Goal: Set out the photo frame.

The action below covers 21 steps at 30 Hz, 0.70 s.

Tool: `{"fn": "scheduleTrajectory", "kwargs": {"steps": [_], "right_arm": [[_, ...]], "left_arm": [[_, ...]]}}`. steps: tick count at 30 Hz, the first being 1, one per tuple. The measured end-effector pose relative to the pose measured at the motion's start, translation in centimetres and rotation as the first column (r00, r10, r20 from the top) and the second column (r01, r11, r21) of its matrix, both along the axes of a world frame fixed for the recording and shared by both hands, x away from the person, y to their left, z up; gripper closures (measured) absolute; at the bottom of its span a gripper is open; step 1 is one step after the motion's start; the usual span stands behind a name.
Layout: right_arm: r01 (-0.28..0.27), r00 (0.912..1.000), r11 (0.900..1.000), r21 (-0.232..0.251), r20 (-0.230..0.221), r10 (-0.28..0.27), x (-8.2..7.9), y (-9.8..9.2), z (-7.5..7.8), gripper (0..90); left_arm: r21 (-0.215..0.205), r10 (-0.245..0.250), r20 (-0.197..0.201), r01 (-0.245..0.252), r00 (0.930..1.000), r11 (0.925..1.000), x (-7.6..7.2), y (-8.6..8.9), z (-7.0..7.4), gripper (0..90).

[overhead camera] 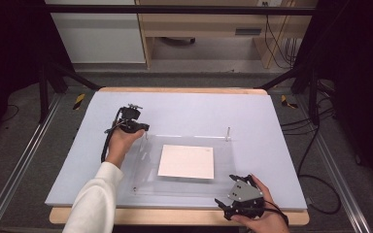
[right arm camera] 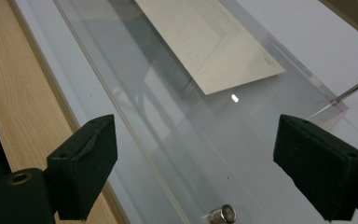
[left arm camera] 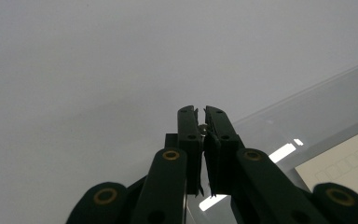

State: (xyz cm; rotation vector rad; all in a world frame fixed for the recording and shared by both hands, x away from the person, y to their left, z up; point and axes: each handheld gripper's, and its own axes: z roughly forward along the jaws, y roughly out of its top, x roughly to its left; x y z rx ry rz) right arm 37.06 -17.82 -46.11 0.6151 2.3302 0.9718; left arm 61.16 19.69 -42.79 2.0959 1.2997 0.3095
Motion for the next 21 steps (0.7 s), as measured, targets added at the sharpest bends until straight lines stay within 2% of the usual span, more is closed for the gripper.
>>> {"fn": "scheduleTrajectory", "kwargs": {"steps": [3, 7, 9, 14, 16, 18, 21], "right_arm": [[-0.001, 0.9999, 0.999, -0.054, 0.012, 0.001, 0.3, -0.2, -0.6, 15.2], [0.016, 0.9996, 0.995, -0.099, 0.023, -0.014, 0.5, -0.4, -1.2, 18.9], [0.026, 0.9990, 0.996, -0.090, 0.038, -0.023, 0.6, -0.6, -1.2, 23.6], [0.012, 0.9980, 0.995, -0.098, 0.064, -0.005, 0.6, -0.5, -1.2, 24.1], [0.010, 0.9980, 0.995, -0.101, 0.063, -0.004, 0.6, -0.4, -1.3, 24.8], [-0.002, 0.9986, 0.995, -0.096, 0.053, 0.007, 0.5, -0.4, -1.2, 30.3], [-0.011, 0.9983, 0.995, -0.100, 0.056, 0.017, 0.4, -0.3, -1.2, 33.0]], "left_arm": [[-0.003, 0.000, -0.003, 0.000, 1.0000, 1.0000, 0.1, 0.0, 0.0, 85.0], [-0.004, -0.007, -0.010, 0.007, 0.9999, 1.0000, 0.2, 0.1, 0.0, 84.9], [-0.005, -0.011, -0.010, 0.011, 0.9999, 0.9999, 0.2, 0.1, 0.0, 84.9], [-0.005, -0.023, -0.010, 0.023, 0.9997, 0.9997, 0.2, 0.2, 0.0, 84.7], [-0.005, -0.024, -0.010, 0.024, 0.9997, 0.9997, 0.2, 0.2, 0.0, 84.7], [-0.003, -0.027, -0.008, 0.027, 0.9996, 0.9996, 0.2, 0.2, 0.0, 84.7], [-0.007, -0.028, -0.003, 0.028, 0.9996, 0.9996, 0.2, 0.3, -0.1, 84.7]]}}
